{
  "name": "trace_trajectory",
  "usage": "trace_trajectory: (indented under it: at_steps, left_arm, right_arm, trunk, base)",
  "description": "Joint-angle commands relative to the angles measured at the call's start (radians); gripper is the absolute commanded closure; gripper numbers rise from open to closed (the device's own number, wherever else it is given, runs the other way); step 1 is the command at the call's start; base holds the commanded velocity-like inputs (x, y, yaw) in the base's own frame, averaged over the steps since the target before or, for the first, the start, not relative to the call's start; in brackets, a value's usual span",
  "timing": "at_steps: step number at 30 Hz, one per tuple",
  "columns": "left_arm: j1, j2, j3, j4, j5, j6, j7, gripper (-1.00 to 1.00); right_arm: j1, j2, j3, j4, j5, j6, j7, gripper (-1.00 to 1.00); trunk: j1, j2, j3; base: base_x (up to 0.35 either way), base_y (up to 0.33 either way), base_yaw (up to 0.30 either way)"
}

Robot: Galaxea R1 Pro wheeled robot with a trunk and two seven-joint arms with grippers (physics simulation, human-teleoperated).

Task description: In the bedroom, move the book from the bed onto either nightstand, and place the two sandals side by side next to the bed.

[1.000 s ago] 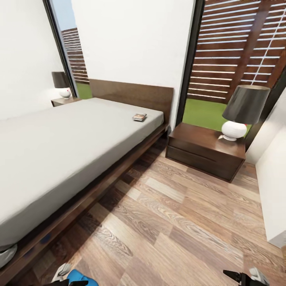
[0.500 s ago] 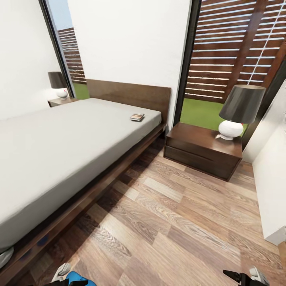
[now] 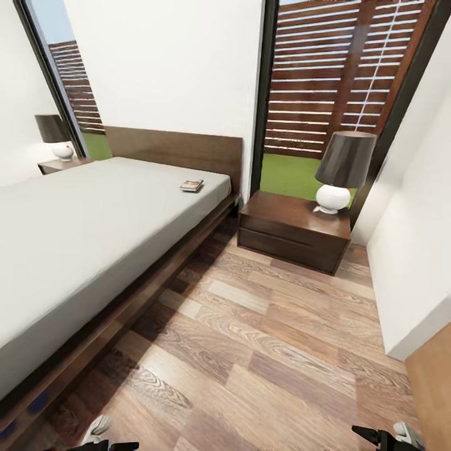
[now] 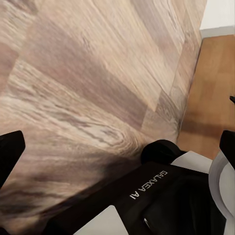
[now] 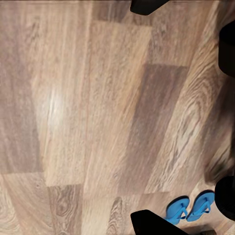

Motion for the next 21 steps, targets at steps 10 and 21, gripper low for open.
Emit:
trace_trajectory:
  at_steps: [10, 21]
  left_arm:
    - [0.0, 0.0, -0.004, -0.001, 0.007, 0.012, -0.004, -1.0]
    - [0.0, 0.0, -0.004, -0.001, 0.007, 0.012, -0.003, -1.0]
  right_arm:
    - [-0.002, 0.0, -0.008, 0.003, 0.0, 0.01, 0.002, -1.0]
    - [-0.002, 0.0, -0.007, 0.003, -0.001, 0.01, 0.002, -1.0]
  trunk:
    - [0.0, 0.0, -0.001]
    - [0.0, 0.0, -0.001]
  base:
    - [0.0, 0.0, -0.254]
    - [0.0, 0.0, -0.142]
